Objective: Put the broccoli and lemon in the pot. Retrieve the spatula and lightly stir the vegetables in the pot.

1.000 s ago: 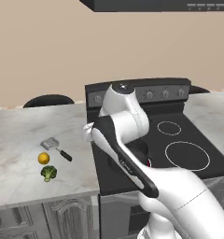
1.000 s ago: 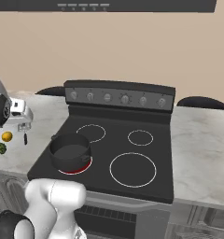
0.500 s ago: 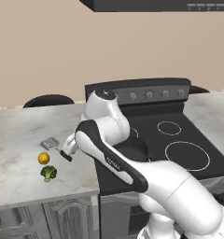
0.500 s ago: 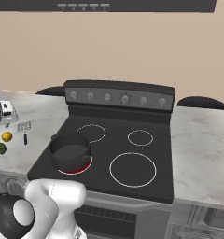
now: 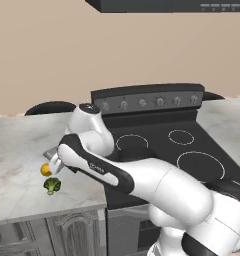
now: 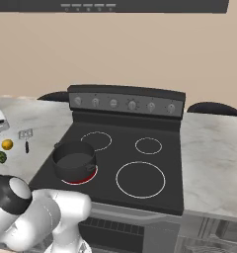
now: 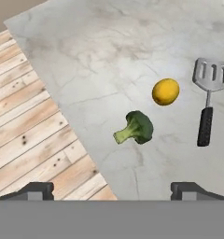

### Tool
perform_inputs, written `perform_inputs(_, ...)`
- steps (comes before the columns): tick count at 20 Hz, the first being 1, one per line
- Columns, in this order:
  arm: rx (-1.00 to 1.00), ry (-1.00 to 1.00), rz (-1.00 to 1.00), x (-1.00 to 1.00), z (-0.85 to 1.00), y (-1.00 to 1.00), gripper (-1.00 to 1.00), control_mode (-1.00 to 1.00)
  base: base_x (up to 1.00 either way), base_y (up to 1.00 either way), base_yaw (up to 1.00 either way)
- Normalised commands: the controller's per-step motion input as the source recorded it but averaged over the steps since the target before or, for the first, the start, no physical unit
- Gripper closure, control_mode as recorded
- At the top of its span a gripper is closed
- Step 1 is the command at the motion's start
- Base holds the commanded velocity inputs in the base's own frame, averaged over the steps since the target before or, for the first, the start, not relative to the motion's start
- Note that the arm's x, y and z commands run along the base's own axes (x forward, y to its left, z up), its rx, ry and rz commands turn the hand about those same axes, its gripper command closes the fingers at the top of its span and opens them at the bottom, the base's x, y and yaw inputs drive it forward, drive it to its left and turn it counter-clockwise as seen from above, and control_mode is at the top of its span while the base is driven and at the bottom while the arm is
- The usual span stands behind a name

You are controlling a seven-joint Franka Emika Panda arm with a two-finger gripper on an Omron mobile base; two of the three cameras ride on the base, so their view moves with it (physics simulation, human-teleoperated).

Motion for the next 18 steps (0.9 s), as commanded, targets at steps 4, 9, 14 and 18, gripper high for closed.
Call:
perform_inputs(4, -0.10, 0.16, 0.00, 0.27, -0.25, 0.47, -1.00, -1.00, 0.00, 0.00, 0.00)
perform_inputs(9, -0.07, 0.13, 0.00, 0.26, -0.26, 0.35, -1.00, -1.00, 0.00, 0.00, 0.00)
perform_inputs(14, -0.08, 0.02, 0.00, 0.15, -0.23, 0.09, -1.00, -1.00, 0.00, 0.00, 0.00)
perform_inputs(18, -0.17, 0.00, -0.02, 0.08, -0.27, 0.00, -1.00, -1.00, 0.00, 0.00, 0.00)
